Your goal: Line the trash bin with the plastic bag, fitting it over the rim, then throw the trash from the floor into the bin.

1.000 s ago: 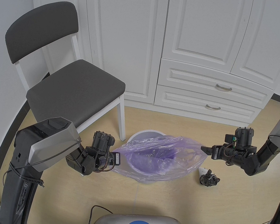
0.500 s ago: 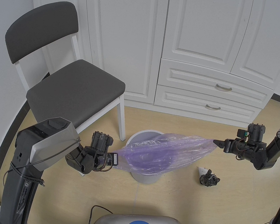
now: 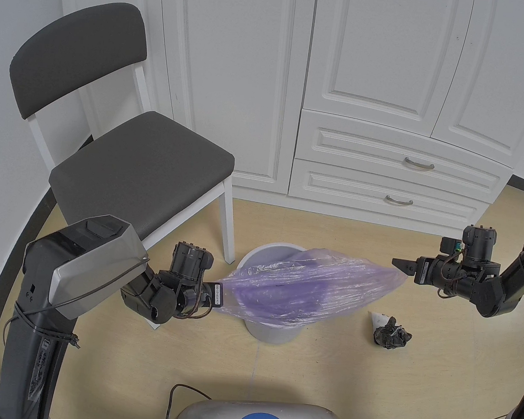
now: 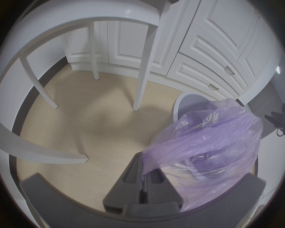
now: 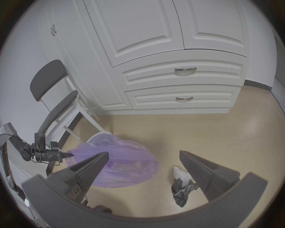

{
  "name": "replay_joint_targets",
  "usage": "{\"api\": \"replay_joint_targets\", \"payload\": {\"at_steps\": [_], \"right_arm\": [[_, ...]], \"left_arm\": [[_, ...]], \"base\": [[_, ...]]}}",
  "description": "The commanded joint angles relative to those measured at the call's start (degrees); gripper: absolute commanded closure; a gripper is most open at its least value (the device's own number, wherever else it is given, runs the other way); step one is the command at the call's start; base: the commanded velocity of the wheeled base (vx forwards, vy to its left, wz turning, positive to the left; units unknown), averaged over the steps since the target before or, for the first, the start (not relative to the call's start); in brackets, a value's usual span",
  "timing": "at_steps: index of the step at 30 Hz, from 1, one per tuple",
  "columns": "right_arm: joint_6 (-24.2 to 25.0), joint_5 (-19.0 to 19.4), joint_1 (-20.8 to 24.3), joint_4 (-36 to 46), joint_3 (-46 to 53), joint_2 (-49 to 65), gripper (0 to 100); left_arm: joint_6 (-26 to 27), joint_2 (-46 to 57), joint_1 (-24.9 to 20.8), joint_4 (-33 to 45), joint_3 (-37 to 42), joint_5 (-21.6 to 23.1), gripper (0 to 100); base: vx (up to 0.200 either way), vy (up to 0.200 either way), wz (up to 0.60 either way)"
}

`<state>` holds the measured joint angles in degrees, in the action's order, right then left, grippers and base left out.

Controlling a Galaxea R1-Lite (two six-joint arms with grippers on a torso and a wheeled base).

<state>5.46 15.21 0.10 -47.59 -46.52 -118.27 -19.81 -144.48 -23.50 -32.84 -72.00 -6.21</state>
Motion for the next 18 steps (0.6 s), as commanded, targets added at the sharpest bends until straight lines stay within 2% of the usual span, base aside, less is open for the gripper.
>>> {"api": "replay_joint_targets", "payload": {"at_steps": [1,4,9,10,13,15,16,18], "right_arm": [[0.43,-0.01,1.84,3.30,1.08,4.89,0],[0.60,0.17,2.01,5.49,0.90,6.48,0],[0.78,-0.36,5.88,4.88,2.22,6.65,0],[0.95,-1.59,8.52,4.79,3.01,6.39,0],[0.78,-3.79,10.89,4.70,3.63,5.86,0],[0.52,-8.53,14.40,4.70,3.98,4.28,0],[0.52,-8.80,14.58,4.70,3.98,4.19,0],[0.43,-12.40,17.48,4.35,4.68,2.78,0]], "left_arm": [[0.03,2.63,-0.75,-0.03,1.16,-0.30,100],[0.03,2.72,-0.75,-0.03,1.25,-0.30,100],[0.03,4.30,-1.28,-0.03,2.04,-0.47,100],[0.12,5.79,-1.55,-0.03,3.36,-0.47,100],[0.21,7.37,-2.16,0.15,4.59,-0.47,100],[0.91,10.10,-2.95,0.67,7.40,-0.47,100],[1.00,10.27,-3.04,0.76,7.57,-0.47,100],[3.11,12.12,-3.13,3.31,9.07,-0.21,100]], "base": [[0.000,0.000,0.00],[0.000,0.000,0.00],[0.000,0.000,0.00],[0.000,0.000,0.00],[0.000,0.000,0.00],[0.000,0.000,0.00],[0.000,0.000,0.00],[0.000,0.000,0.00]]}}
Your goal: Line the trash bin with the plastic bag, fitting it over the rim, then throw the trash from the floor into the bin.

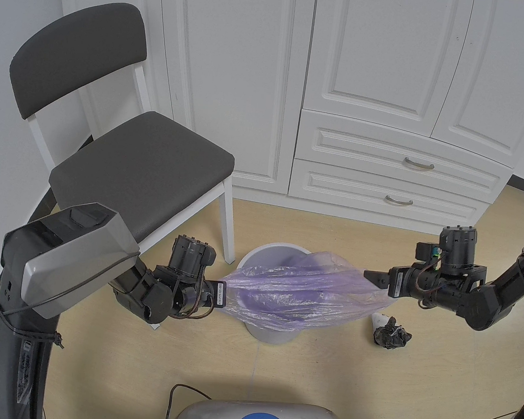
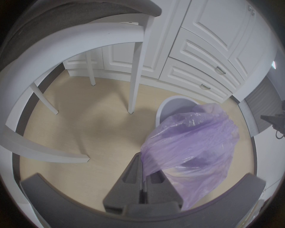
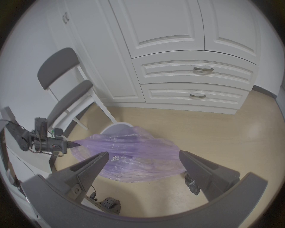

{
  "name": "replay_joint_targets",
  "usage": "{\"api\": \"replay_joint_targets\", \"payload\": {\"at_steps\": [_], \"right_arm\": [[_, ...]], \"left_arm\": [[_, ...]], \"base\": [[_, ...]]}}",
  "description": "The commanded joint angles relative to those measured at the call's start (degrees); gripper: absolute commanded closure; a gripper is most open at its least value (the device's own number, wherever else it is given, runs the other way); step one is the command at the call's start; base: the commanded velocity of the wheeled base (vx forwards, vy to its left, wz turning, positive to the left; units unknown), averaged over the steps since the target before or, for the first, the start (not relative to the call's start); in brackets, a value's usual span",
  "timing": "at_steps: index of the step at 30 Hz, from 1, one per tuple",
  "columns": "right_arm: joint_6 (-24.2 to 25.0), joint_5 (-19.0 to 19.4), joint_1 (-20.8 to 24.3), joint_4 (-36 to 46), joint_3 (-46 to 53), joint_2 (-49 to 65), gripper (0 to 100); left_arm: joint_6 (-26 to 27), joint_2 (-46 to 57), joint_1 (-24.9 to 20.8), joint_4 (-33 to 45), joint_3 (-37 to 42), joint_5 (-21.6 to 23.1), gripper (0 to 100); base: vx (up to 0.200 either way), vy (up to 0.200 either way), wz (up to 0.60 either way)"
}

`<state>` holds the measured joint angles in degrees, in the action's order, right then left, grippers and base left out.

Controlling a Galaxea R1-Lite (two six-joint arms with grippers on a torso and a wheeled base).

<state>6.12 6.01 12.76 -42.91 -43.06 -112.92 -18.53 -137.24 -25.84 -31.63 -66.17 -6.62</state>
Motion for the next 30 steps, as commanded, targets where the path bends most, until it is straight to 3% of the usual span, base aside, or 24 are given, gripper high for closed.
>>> {"api": "replay_joint_targets", "payload": {"at_steps": [1,8,13,22,30], "right_arm": [[-0.23,-4.08,5.78,-1.03,1.48,-3.09,0],[-0.58,-7.86,10.18,-10.44,4.82,-7.14,0],[-1.37,-8.30,11.23,-11.41,5.62,-7.66,0],[-1.73,-10.84,14.13,-12.64,5.26,-12.76,0],[-1.73,-11.28,15.19,-16.94,5.70,-13.99,0]], "left_arm": [[2.09,5.49,-0.79,3.25,3.42,0.20,100],[2.09,9.19,-1.84,8.43,3.86,0.38,100],[2.18,8.83,-1.84,8.78,3.77,0.56,100],[2.45,-4.79,0.80,7.73,-2.03,0.29,100],[2.27,-6.46,1.23,6.23,-3.35,0.20,100]], "base": [[0.000,0.000,0.00],[0.000,0.000,0.00],[0.000,0.000,0.00],[0.000,0.000,0.00],[0.000,0.000,0.00]]}}
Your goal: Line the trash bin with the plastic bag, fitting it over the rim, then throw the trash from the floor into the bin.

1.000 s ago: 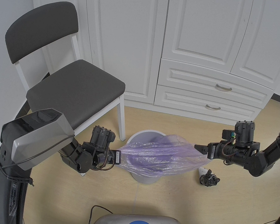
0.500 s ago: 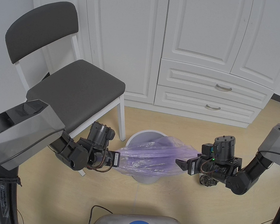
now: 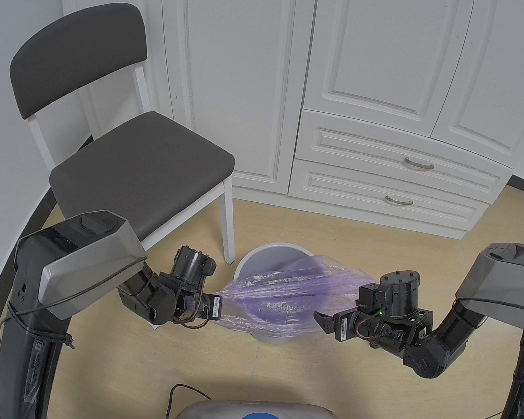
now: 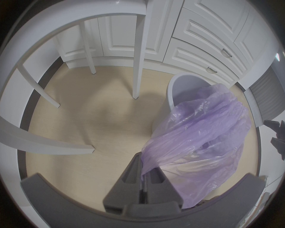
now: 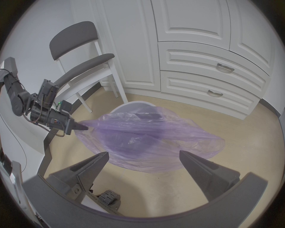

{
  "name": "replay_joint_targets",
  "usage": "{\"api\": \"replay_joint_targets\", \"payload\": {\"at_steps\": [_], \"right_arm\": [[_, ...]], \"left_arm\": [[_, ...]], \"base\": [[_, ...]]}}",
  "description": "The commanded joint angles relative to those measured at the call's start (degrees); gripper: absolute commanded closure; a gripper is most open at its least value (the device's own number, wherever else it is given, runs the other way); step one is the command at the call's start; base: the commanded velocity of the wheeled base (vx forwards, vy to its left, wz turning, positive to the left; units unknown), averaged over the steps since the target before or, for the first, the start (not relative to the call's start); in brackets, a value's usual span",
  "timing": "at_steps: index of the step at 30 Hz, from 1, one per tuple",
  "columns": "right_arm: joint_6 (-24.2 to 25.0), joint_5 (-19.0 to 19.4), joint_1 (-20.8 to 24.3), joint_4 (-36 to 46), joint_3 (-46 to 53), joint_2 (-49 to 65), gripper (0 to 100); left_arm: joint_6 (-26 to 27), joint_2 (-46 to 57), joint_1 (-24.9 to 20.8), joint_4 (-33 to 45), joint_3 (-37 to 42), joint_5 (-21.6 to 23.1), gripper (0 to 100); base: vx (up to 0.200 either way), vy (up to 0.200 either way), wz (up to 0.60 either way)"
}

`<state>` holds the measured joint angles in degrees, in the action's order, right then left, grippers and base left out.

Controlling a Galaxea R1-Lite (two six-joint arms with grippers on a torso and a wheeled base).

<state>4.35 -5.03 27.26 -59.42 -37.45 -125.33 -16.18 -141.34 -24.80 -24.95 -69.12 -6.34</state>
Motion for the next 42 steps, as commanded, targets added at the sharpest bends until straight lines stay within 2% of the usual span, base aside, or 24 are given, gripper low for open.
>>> {"api": "replay_joint_targets", "payload": {"at_steps": [1,7,8,9,10,11,12,13,14,15,16,21,26,35,42], "right_arm": [[0.04,-0.41,0.78,-0.52,0.10,-1.67,0],[-1.54,-2.35,2.98,-0.88,-1.66,-2.46,0],[-4.70,-2.52,3.24,-0.70,-2.80,-2.64,0],[-4.70,-2.52,3.24,-0.70,-2.80,-2.64,0],[-10.50,-2.96,3.24,-0.44,-4.91,-2.73,0],[-11.21,-3.05,3.24,-0.35,-5.35,-2.73,0],[-14.90,-3.67,3.42,0.00,-7.29,-3.25,0],[-14.90,-3.67,3.42,0.00,-7.29,-3.25,0],[-19.21,-4.19,4.29,0.09,-9.22,-4.48,0],[-21.31,-4.55,4.73,0.35,-10.10,-5.10,0],[-22.90,-4.90,5.09,0.62,-10.89,-5.63,0],[-28.79,-6.13,6.84,0.44,-14.58,-9.93,0],[-31.33,-6.04,6.93,0.53,-16.78,-12.22,0],[-31.69,-6.22,6.49,0.79,-18.54,-14.24,0],[-31.77,-7.89,5.70,0.79,-21.26,-17.40,0]], "left_arm": [[-0.08,-2.36,0.19,-0.62,-0.40,-0.08,100],[-0.61,-1.75,0.36,-3.35,-0.23,-0.25,100],[-0.70,-1.66,0.45,-4.23,-0.14,-0.25,100],[-0.70,-1.66,0.45,-4.23,-0.14,-0.25,100],[-0.79,-1.31,0.45,-5.81,0.48,-0.25,100],[-0.79,-1.13,0.45,-6.07,0.65,-0.25,100],[-0.61,-0.34,0.45,-6.95,2.15,0.27,100],[-0.61,-0.34,0.45,-6.95,2.15,0.27,100],[-0.43,0.54,0.45,-7.65,3.64,0.80,100],[-0.35,0.71,0.45,-7.92,3.91,1.24,100],[-0.35,0.89,0.45,-8.00,4.08,1.51,0],[0.01,1.50,0.71,-8.18,4.26,1.68,0],[0.09,1.77,0.80,-8.18,4.52,1.59,0],[0.27,1.94,0.80,-8.18,4.52,1.59,0],[0.27,1.94,0.80,-8.18,4.52,1.42,0]], "base": [[0.000,0.000,0.00],[0.000,0.000,0.00],[0.000,0.000,0.00],[0.000,0.000,0.00],[0.000,0.000,0.00],[0.000,0.000,0.00],[0.000,0.000,0.00],[0.000,0.000,0.00],[0.000,0.000,0.00],[0.000,0.000,0.00],[0.000,0.000,0.00],[0.000,0.000,0.00],[0.000,0.000,0.00],[0.000,0.000,0.00],[0.000,0.000,0.00]]}}
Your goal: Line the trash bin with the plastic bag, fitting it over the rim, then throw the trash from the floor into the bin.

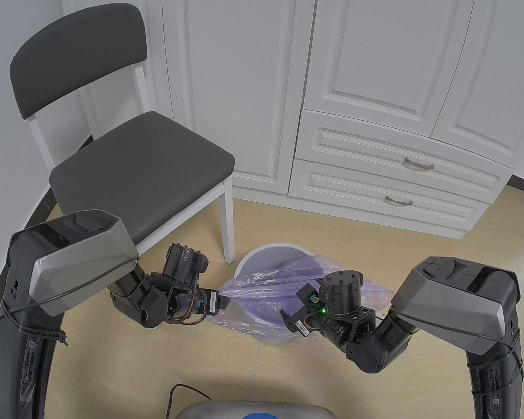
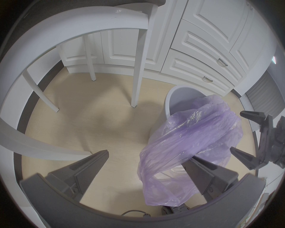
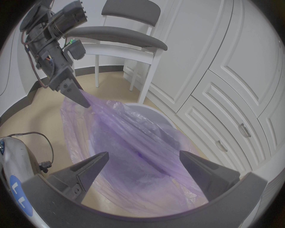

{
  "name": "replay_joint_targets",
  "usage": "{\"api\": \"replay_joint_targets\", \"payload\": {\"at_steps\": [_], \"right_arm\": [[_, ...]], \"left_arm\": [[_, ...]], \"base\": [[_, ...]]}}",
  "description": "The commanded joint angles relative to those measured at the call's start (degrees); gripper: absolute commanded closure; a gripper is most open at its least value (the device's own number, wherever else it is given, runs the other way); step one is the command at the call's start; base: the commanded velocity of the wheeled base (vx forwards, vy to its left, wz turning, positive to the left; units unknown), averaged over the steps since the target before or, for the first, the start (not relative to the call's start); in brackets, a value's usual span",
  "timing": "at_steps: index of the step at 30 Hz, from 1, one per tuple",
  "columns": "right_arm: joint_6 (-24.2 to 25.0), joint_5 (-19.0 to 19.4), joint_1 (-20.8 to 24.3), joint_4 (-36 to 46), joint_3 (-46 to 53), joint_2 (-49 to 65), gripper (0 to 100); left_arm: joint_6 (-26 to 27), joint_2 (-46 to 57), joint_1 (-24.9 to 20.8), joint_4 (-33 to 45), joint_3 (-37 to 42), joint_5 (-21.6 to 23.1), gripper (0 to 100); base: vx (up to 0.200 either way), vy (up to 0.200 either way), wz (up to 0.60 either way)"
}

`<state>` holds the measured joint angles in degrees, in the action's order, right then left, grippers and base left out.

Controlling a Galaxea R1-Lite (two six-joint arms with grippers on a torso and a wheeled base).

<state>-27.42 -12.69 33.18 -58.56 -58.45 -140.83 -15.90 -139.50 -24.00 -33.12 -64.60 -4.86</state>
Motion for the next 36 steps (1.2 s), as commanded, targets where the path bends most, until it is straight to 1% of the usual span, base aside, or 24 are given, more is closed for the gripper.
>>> {"api": "replay_joint_targets", "payload": {"at_steps": [1,6,10,16,17,20,27,28,36], "right_arm": [[-0.01,-0.23,-0.22,-0.06,0.18,-2.00,0],[-0.09,-0.23,0.39,-0.15,3.26,-2.00,0],[-0.27,-0.32,1.01,-0.41,3.87,-1.91,0],[-0.36,-0.84,1.18,-0.59,0.36,-2.08,0],[-0.44,-1.81,1.18,-0.50,-1.05,-2.44,0],[-0.36,-2.69,1.01,-0.41,-3.25,-3.31,0],[-0.36,-2.69,0.30,0.12,-6.32,-5.16,0],[-0.36,-2.60,0.22,0.03,-6.41,-5.25,100],[-0.01,-2.60,-0.40,-0.50,-8.43,-2.44,100]], "left_arm": [[-0.01,0.10,-0.08,-0.01,0.00,-0.06,0],[-0.01,0.10,0.01,-0.01,0.00,-0.15,0],[0.08,0.19,0.01,-0.01,0.00,-0.23,0],[1.04,0.10,0.10,-0.01,0.00,-0.41,0],[1.04,0.10,0.10,-0.10,0.00,-0.41,0],[1.04,0.10,0.10,-0.10,0.00,-0.41,0],[1.04,0.01,0.10,-0.10,-0.09,-0.41,0],[1.04,0.01,0.10,-0.10,-0.09,-0.41,0],[1.04,0.01,0.10,-1.51,0.00,-0.59,0]], "base": [[0.000,0.000,0.00],[0.000,0.000,0.00],[0.000,0.000,0.00],[0.000,0.000,0.00],[0.000,0.000,0.00],[0.000,0.000,0.00],[0.000,0.000,0.00],[0.000,0.000,0.00],[0.000,0.000,0.00]]}}
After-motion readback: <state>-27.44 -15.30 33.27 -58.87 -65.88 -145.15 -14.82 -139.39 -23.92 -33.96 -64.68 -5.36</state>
